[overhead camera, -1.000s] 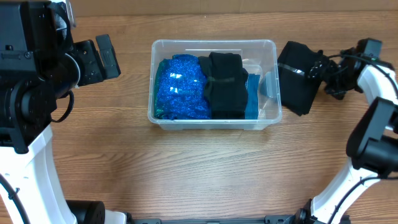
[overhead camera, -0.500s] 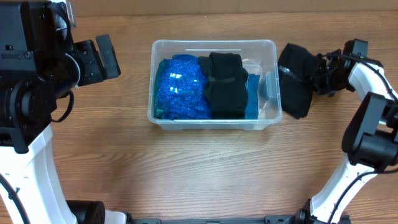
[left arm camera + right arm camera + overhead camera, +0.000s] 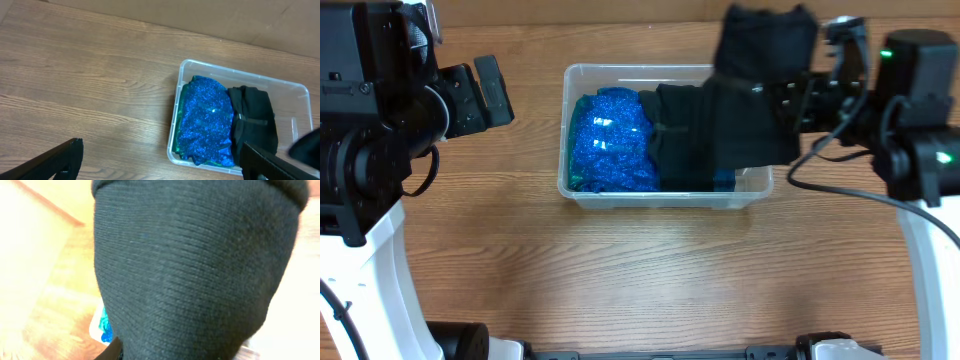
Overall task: Pack container
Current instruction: 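Lower the second black item into the bin's right side and release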
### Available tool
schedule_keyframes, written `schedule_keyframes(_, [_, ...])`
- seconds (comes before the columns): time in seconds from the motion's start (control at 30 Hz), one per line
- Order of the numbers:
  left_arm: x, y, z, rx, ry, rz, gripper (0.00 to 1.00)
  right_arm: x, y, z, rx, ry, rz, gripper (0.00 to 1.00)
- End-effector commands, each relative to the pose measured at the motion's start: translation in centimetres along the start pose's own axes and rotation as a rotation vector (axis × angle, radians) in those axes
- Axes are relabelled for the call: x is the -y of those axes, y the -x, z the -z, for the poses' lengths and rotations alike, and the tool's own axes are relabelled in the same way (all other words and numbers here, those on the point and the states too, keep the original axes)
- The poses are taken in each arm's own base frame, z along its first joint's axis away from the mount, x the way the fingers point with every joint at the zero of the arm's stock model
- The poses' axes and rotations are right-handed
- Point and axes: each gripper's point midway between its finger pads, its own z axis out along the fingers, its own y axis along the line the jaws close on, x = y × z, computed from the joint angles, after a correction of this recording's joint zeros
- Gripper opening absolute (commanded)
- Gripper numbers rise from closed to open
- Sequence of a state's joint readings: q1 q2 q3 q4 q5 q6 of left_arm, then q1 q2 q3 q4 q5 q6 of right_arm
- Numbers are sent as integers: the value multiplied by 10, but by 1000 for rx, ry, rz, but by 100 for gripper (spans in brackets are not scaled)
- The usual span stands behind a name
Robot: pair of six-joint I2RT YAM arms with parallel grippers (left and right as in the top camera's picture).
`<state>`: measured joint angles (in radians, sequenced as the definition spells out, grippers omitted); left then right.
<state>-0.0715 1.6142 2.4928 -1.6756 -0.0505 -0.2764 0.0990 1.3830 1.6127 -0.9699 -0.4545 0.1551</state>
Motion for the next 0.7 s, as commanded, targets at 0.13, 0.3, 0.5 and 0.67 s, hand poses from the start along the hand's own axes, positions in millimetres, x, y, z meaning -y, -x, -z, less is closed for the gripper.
schedule_keyframes(0.13, [-1, 1, -1, 4, 10, -27, 100, 50, -50, -120, -226, -59, -25, 11])
schedule_keyframes(0.3, [-1, 1, -1, 4, 10, -27, 100, 107, -86, -175, -348, -202, -27, 72])
schedule_keyframes(0.5, [-1, 1, -1, 4, 10, -27, 100, 107, -67, -136, -341, -335, -23, 100])
schedule_keyframes(0.67, [-1, 1, -1, 3, 8, -27, 100, 74, -37, -104, -227, -274, -26, 100])
